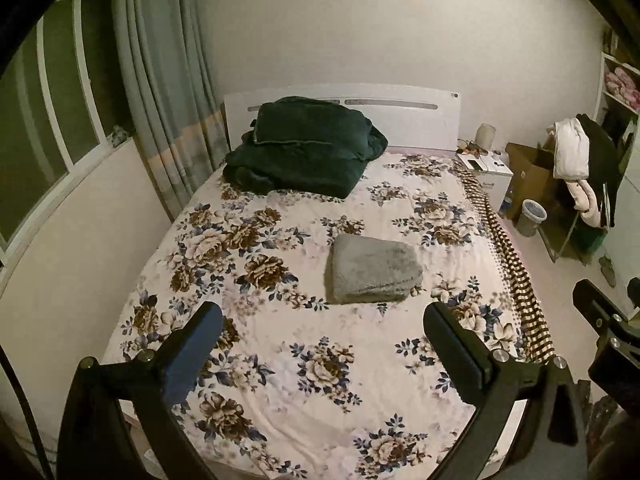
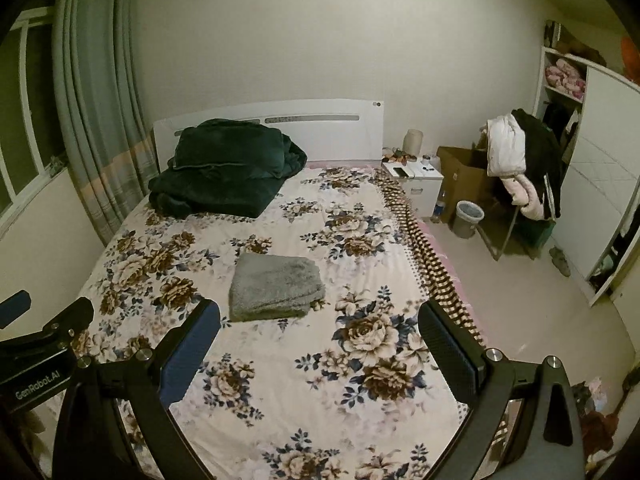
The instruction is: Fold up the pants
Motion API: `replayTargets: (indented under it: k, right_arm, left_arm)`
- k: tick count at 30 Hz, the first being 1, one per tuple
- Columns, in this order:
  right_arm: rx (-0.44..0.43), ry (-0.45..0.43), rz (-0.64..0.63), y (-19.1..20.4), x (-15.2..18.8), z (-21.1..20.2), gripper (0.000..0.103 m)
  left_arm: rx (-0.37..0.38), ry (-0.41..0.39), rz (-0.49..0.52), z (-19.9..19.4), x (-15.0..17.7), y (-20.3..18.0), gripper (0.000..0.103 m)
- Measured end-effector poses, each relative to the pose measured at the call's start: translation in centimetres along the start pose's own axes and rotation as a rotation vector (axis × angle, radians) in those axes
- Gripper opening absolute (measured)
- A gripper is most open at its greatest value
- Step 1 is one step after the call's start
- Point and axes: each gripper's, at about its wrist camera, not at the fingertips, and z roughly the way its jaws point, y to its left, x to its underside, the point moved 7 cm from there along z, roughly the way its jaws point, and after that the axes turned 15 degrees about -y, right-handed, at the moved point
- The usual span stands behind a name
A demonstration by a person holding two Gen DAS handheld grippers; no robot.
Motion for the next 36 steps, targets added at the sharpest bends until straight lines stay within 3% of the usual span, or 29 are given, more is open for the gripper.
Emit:
replayTargets:
  k: [8,36]
  right_arm:
    - [-0.015,0.045,0.019,-0.8,0.6,1.5,0.102]
    - [-0.049,0.059,0.008,-0.6,0.9,4.0,0.102]
  left_arm:
    - [0.003,0.004,0.002,-0.2,0.3,0.2,0.103]
    - [-0.015,0.004,0.003,0.1,0.3,0.4,0.103]
